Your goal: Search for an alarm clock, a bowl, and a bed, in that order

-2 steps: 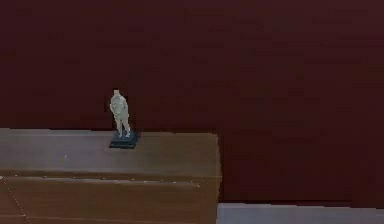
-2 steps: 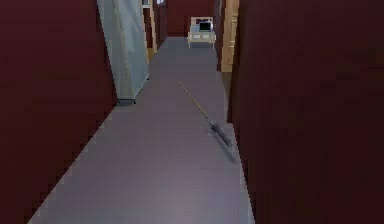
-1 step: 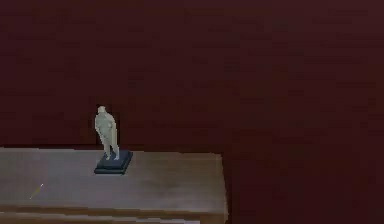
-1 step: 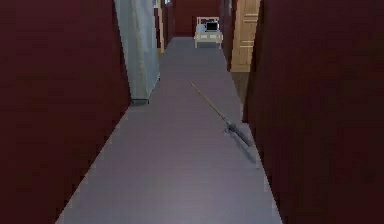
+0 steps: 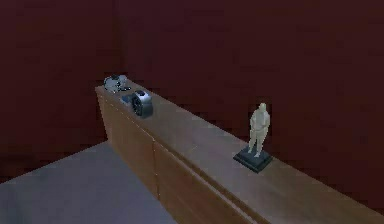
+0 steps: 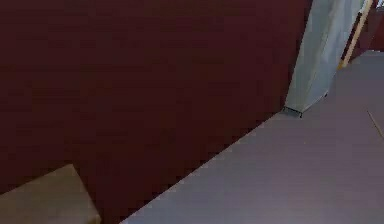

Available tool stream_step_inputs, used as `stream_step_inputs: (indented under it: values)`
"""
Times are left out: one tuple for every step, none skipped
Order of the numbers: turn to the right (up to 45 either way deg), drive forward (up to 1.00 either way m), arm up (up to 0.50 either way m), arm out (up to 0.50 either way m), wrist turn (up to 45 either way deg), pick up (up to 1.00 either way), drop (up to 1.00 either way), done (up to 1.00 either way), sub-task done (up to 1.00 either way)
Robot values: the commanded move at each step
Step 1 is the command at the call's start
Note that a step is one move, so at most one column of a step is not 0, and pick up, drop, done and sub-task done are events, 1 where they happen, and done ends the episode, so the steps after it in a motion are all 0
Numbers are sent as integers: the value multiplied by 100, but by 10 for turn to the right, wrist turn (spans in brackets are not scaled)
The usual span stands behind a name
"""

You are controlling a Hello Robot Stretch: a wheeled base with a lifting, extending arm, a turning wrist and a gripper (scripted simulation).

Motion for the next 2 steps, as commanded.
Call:
stream_step_inputs:
  values:
    - [-360,0,0,0,0,0,0,0,0]
    - [0,45,0,0,0,0,0,0,0]
